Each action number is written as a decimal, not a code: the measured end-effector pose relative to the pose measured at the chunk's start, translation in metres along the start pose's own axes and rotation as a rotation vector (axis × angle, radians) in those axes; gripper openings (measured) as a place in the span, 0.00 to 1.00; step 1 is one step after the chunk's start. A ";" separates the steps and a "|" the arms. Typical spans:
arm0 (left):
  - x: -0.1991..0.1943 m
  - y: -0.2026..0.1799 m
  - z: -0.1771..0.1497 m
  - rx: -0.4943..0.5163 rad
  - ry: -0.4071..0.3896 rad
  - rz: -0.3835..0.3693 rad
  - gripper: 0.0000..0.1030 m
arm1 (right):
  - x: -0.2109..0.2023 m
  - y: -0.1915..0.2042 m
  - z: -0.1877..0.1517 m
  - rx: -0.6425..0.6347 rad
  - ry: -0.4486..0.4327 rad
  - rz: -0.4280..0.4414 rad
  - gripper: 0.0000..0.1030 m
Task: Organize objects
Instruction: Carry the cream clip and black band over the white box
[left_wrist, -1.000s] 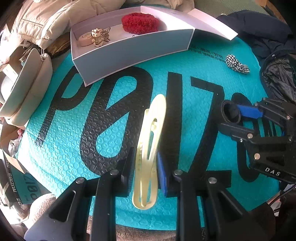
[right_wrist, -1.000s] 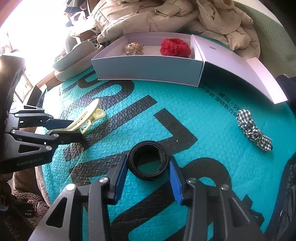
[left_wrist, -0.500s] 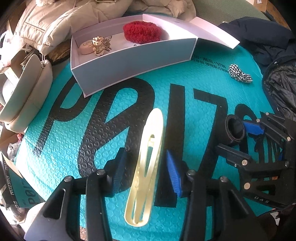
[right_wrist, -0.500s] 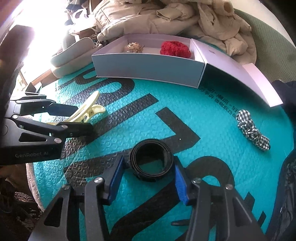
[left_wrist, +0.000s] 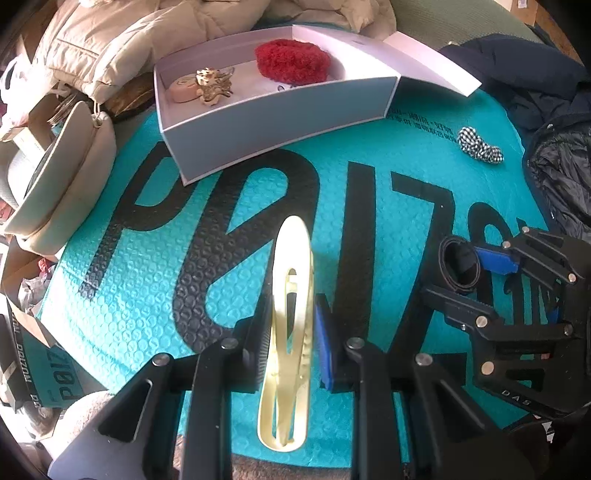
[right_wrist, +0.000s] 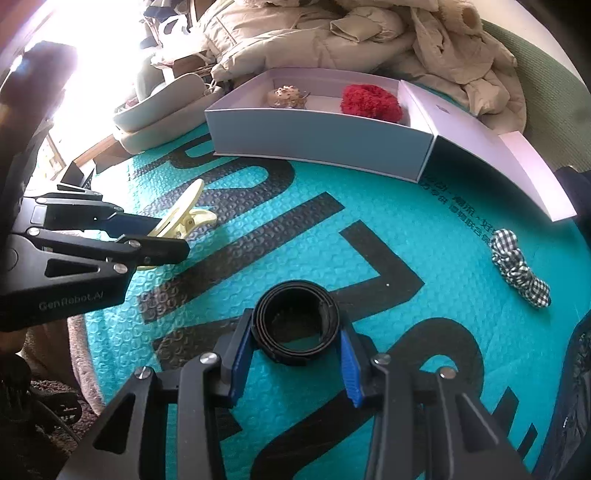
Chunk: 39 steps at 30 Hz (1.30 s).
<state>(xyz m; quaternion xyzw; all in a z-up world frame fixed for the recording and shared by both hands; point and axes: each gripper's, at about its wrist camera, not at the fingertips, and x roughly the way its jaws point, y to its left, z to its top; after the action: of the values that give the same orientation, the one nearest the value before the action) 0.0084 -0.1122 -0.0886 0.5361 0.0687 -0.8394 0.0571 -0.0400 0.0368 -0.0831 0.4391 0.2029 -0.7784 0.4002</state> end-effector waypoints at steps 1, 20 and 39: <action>-0.002 0.001 0.000 -0.005 -0.005 0.002 0.21 | -0.001 0.001 0.001 0.000 0.002 0.007 0.41; -0.067 0.020 -0.005 -0.050 -0.097 0.048 0.21 | -0.040 0.020 0.011 -0.039 -0.050 0.014 0.41; -0.144 0.016 0.021 -0.019 -0.202 0.086 0.21 | -0.103 0.019 0.050 -0.074 -0.159 -0.007 0.41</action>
<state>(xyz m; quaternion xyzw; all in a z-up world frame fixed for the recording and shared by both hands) 0.0534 -0.1284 0.0502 0.4508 0.0476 -0.8852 0.1049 -0.0206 0.0378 0.0309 0.3599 0.2007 -0.8041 0.4285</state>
